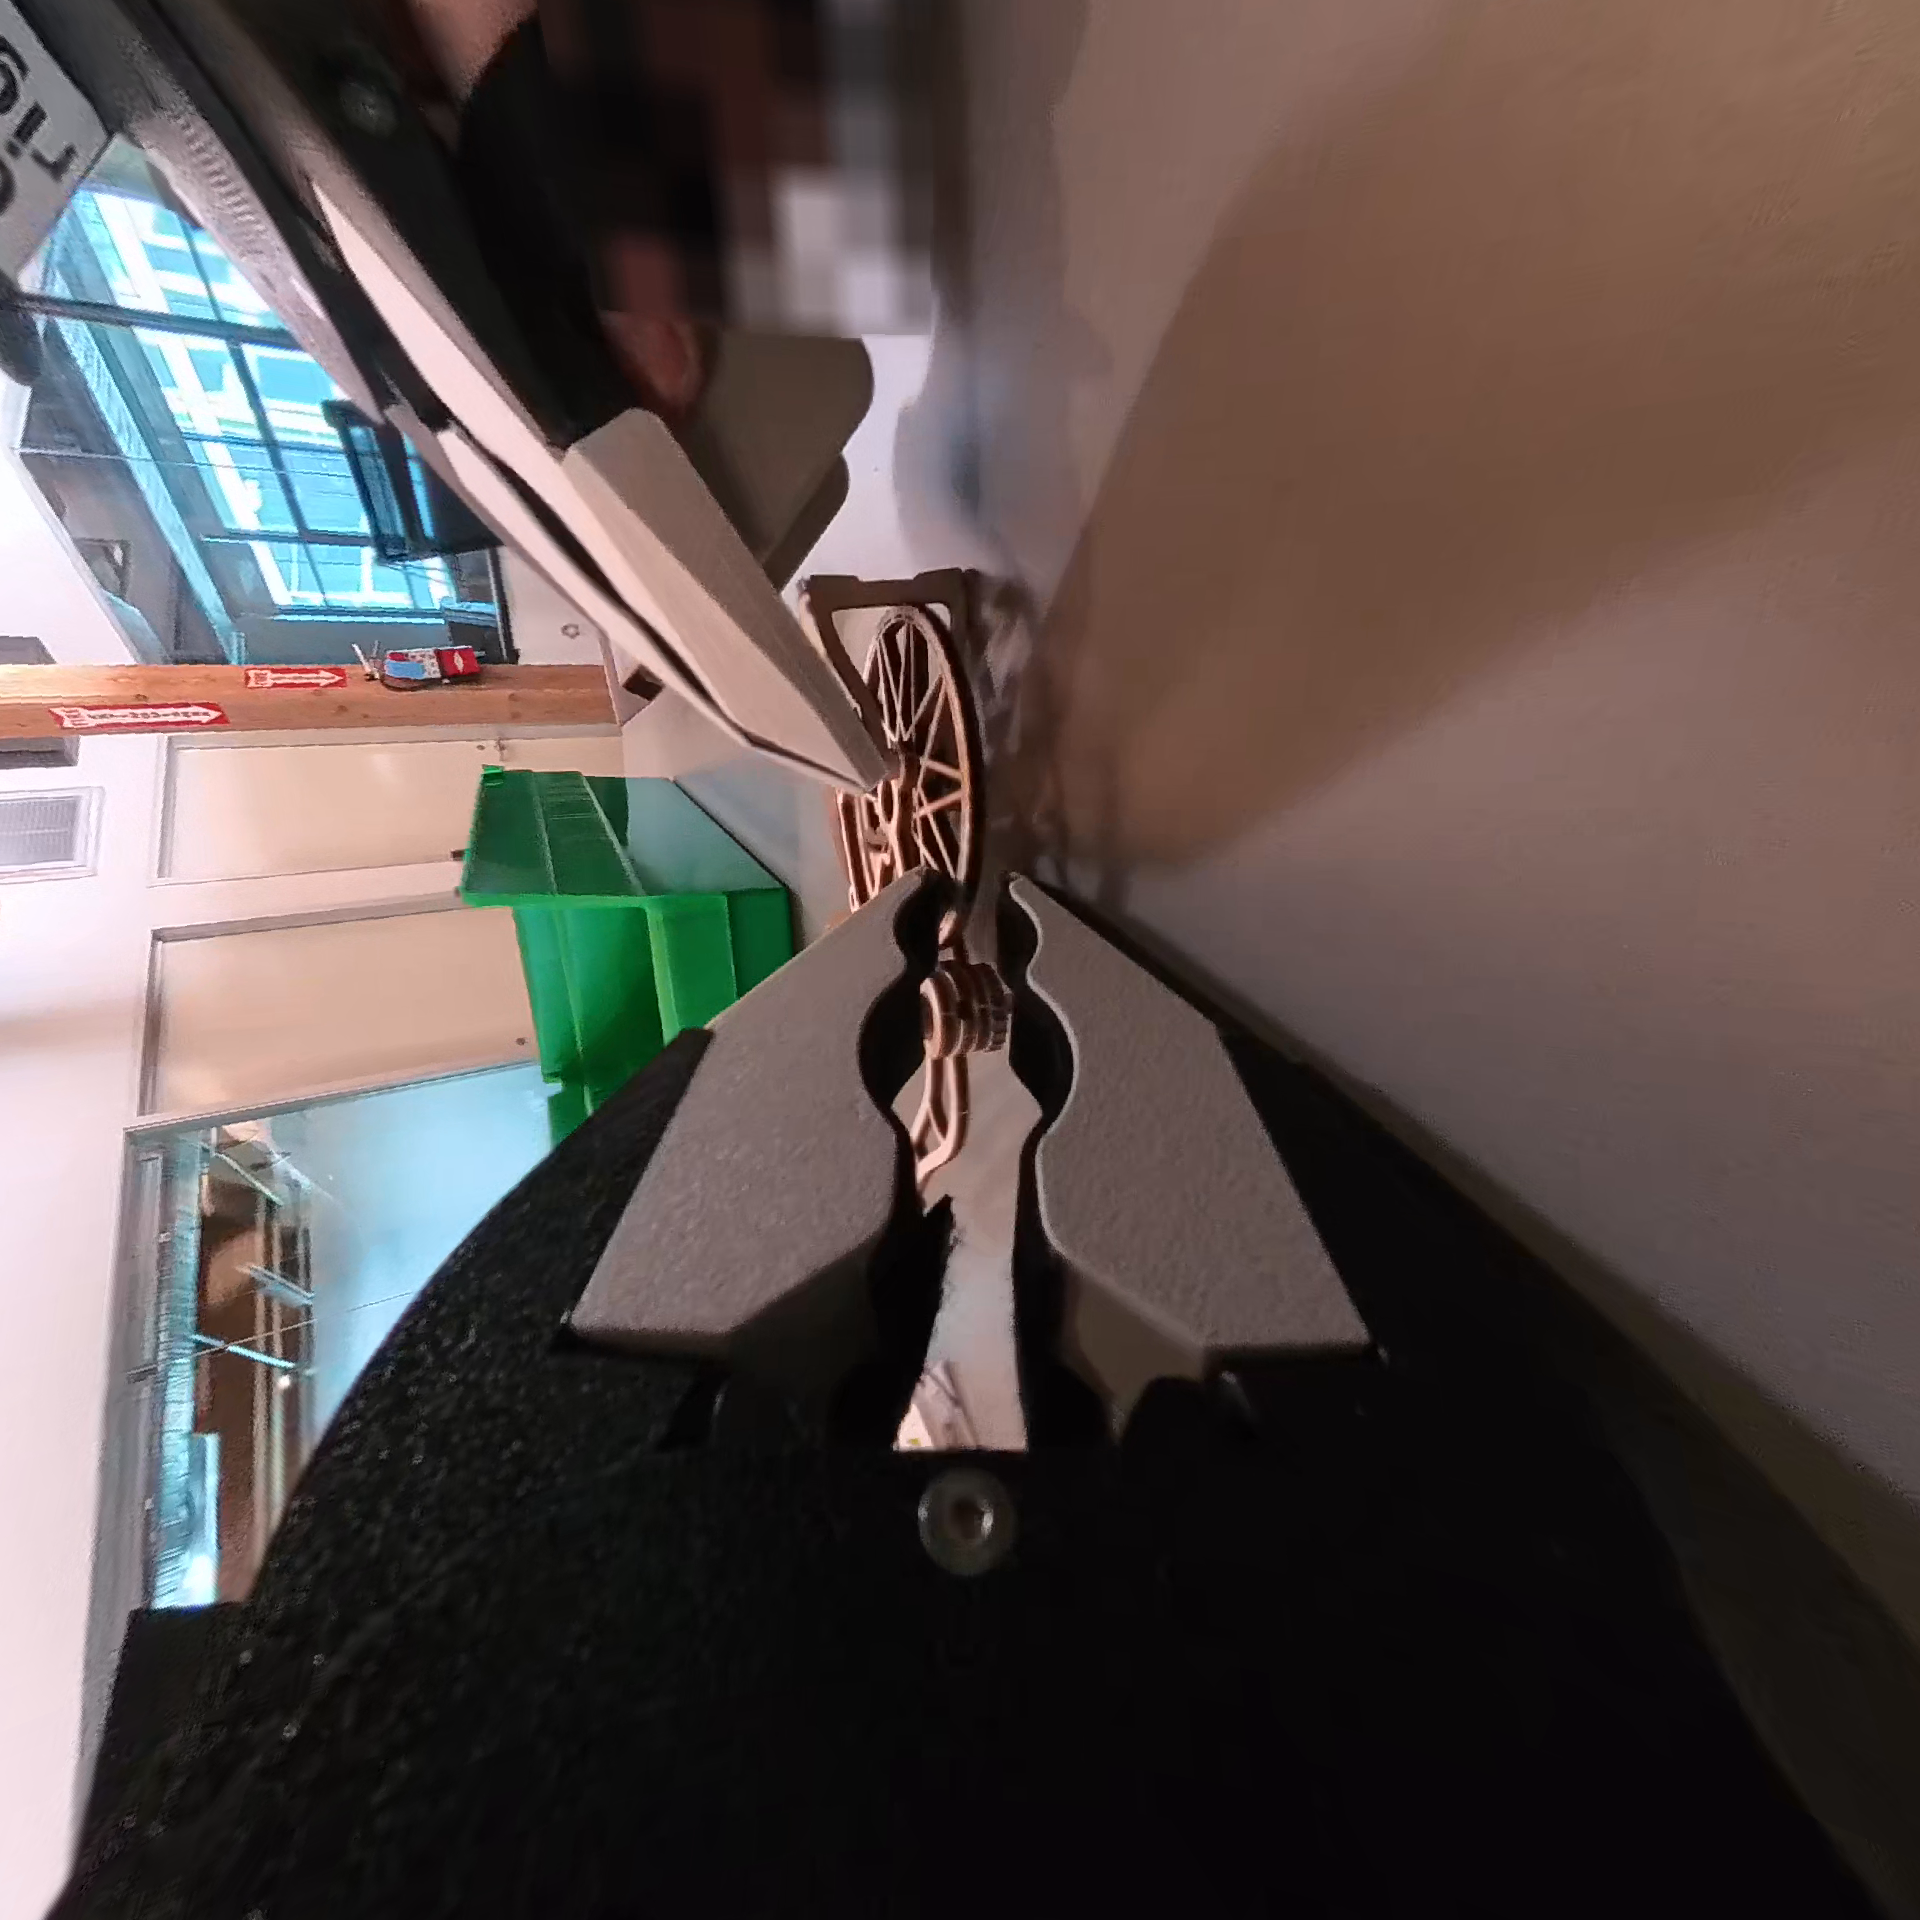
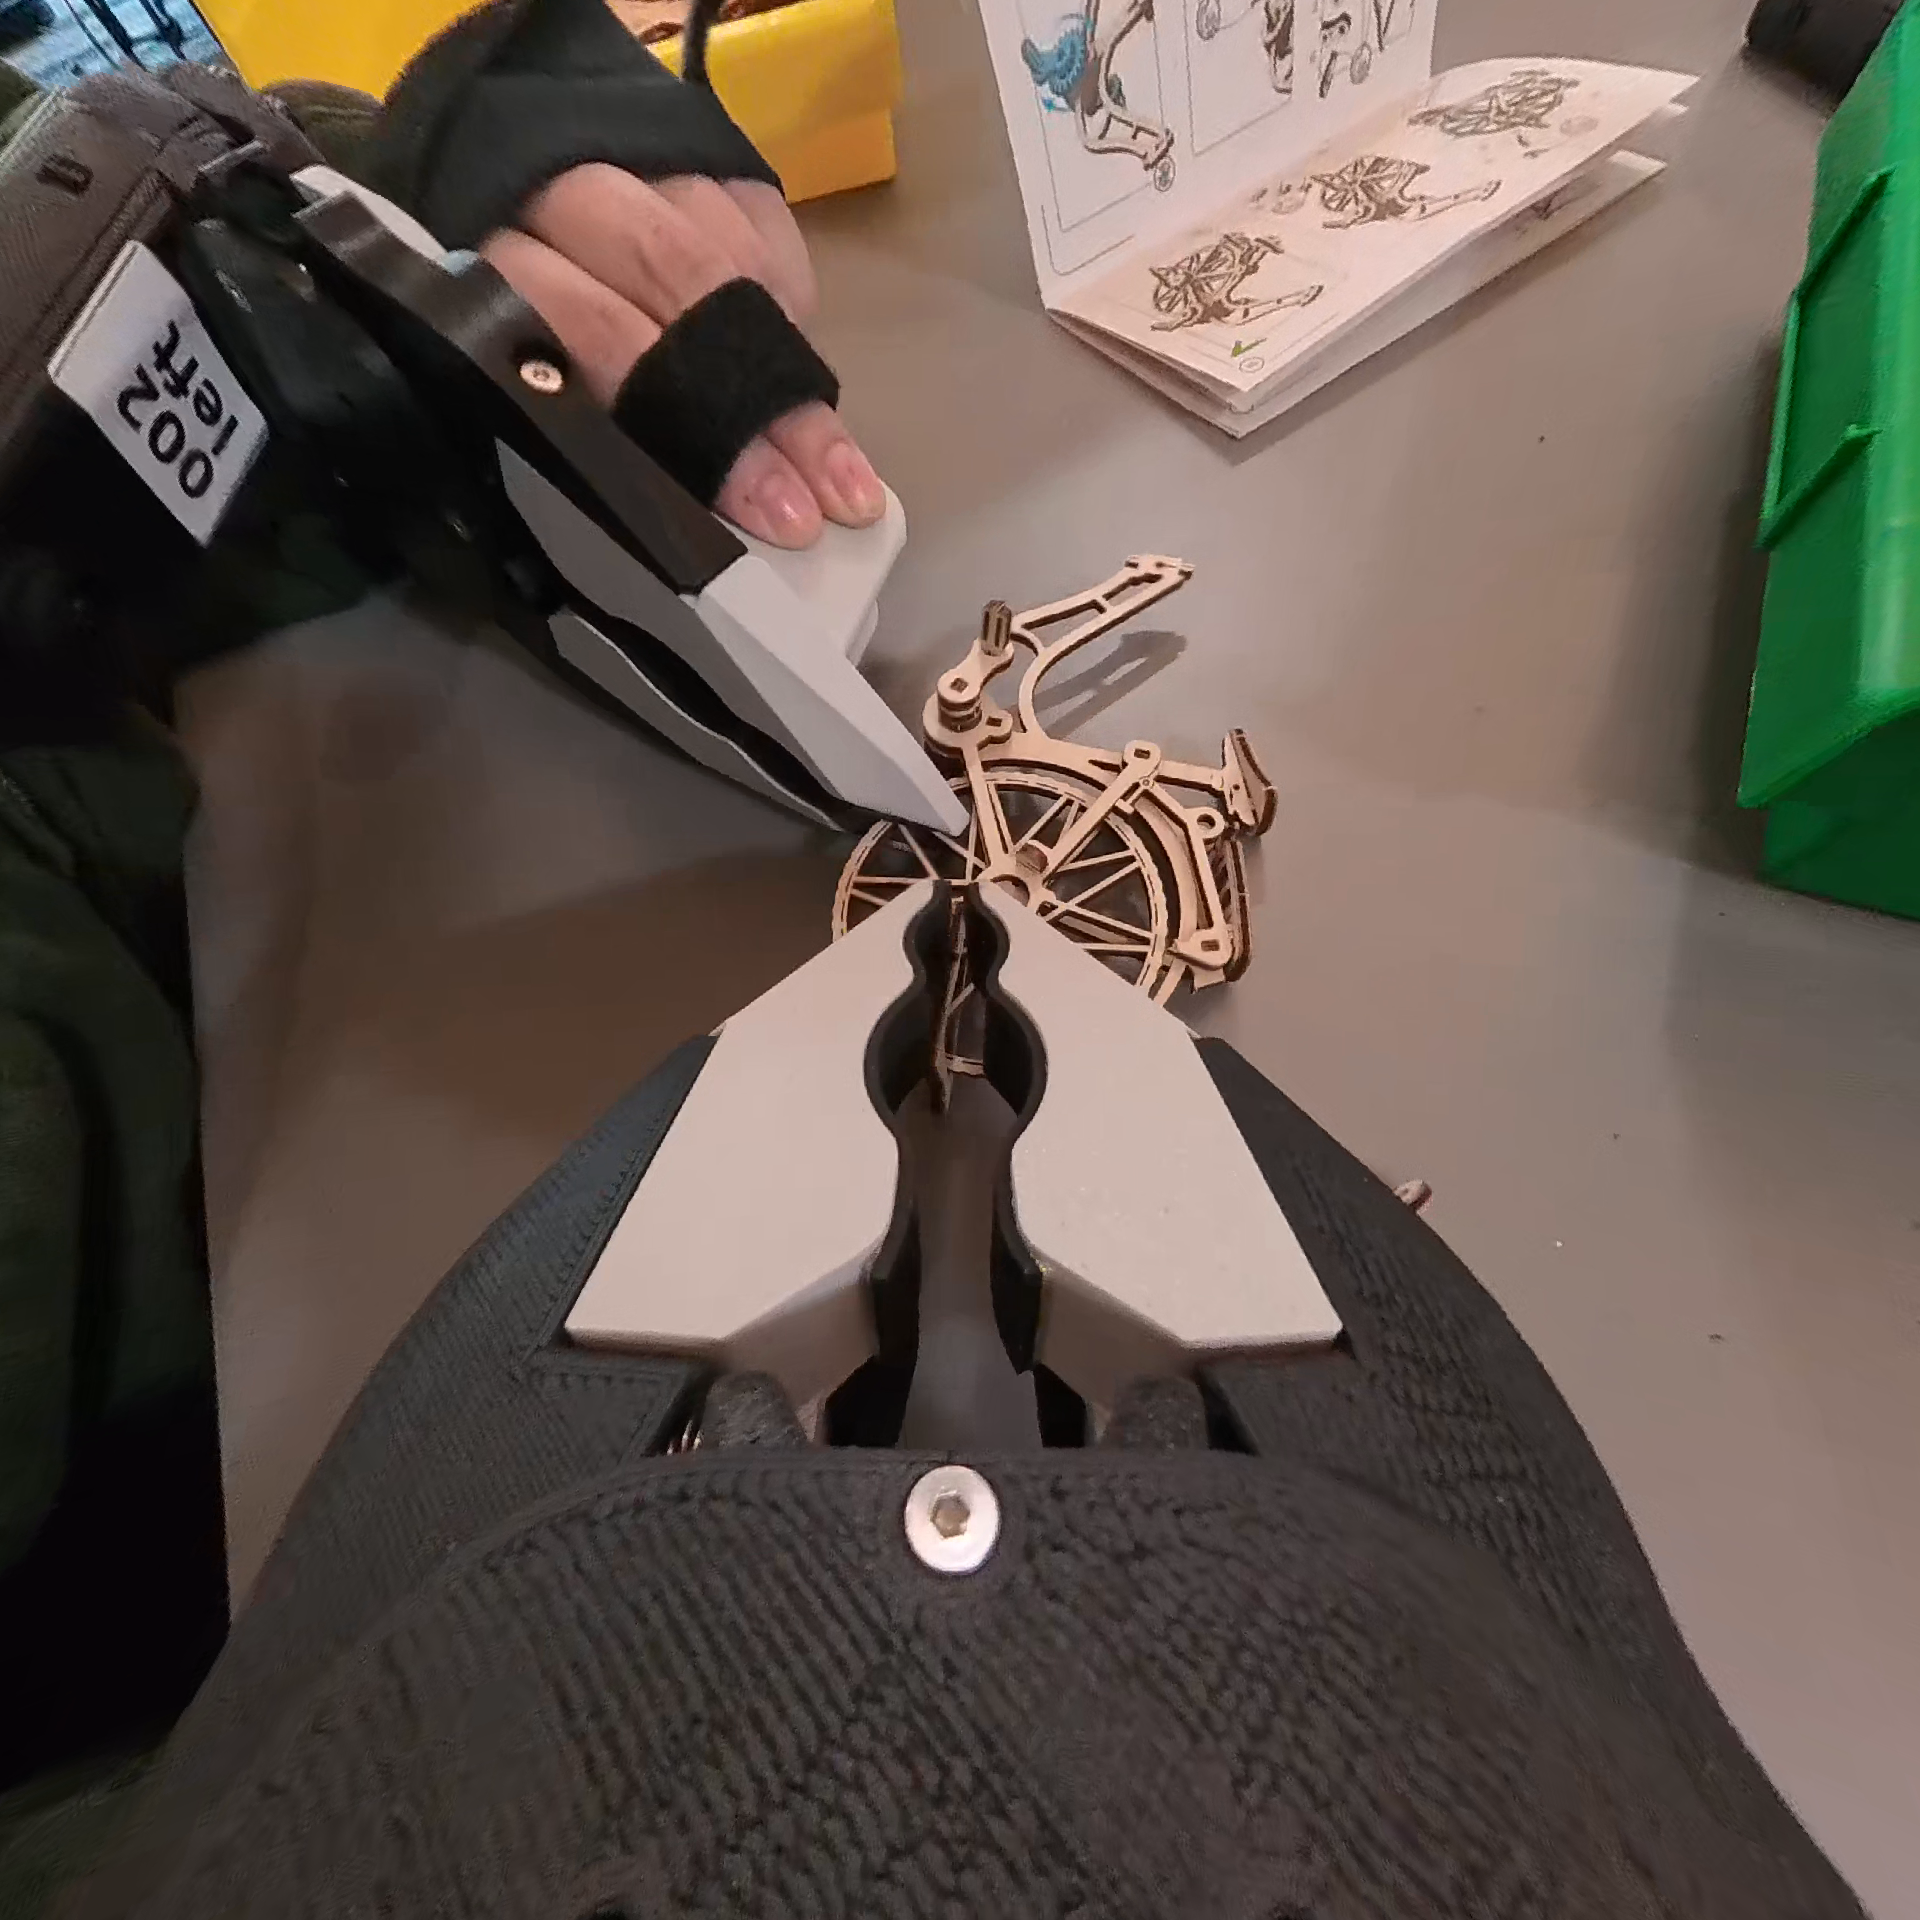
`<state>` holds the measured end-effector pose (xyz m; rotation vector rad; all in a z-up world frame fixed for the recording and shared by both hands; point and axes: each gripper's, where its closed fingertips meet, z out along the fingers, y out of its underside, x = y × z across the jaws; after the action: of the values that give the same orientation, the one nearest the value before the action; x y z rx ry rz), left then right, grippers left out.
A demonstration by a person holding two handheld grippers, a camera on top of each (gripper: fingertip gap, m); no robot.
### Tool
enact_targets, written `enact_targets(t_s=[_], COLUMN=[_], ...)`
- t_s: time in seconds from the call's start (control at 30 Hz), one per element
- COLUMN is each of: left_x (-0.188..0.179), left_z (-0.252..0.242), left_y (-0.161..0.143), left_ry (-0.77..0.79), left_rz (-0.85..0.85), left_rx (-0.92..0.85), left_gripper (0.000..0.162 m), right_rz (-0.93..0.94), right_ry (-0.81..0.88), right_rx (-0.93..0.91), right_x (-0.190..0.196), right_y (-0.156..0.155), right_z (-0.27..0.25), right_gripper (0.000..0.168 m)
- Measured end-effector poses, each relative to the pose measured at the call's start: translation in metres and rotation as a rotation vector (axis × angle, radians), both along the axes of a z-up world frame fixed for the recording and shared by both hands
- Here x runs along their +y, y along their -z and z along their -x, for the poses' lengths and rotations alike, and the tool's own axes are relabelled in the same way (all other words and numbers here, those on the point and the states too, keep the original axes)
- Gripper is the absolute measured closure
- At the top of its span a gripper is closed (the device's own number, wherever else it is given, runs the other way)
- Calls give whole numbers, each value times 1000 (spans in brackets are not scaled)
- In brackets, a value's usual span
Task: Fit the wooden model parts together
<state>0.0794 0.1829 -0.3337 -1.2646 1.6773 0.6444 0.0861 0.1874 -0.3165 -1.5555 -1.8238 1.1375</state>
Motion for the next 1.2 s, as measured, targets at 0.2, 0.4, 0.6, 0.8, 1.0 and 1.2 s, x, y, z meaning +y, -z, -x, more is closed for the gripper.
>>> enact_targets(t_s=[0.2, 0.4, 0.6, 0.8, 1.0, 1.2], left_x=[-9, -10, -7, -5, -6, -6], left_z=[-7, -11, -9, -6, -5, -5], left_y=[-2, -4, -5, -5, -4, -3], left_ry=[48, 85, 69, 52, 34, 20], left_rz=[80, 18, -11, -14, 2, 26], left_rx=[-111, -69, -45, -36, -23, -17], left_gripper=[151, 158, 159, 159, 159, 159], right_rz=[9, 35, 3, 21, 29, 8], right_ry=[4, 0, 65, 70, 79, 73], right_rx=[-9, 4, 42, -38, -56, -80], right_x=[-1, -2, 18, 24, 26, 26], right_y=[1, 0, -5, 8, 10, 12], right_z=[0, -1, -6, -5, -5, -4], right_gripper=[168, 167, 159, 165, 168, 168])
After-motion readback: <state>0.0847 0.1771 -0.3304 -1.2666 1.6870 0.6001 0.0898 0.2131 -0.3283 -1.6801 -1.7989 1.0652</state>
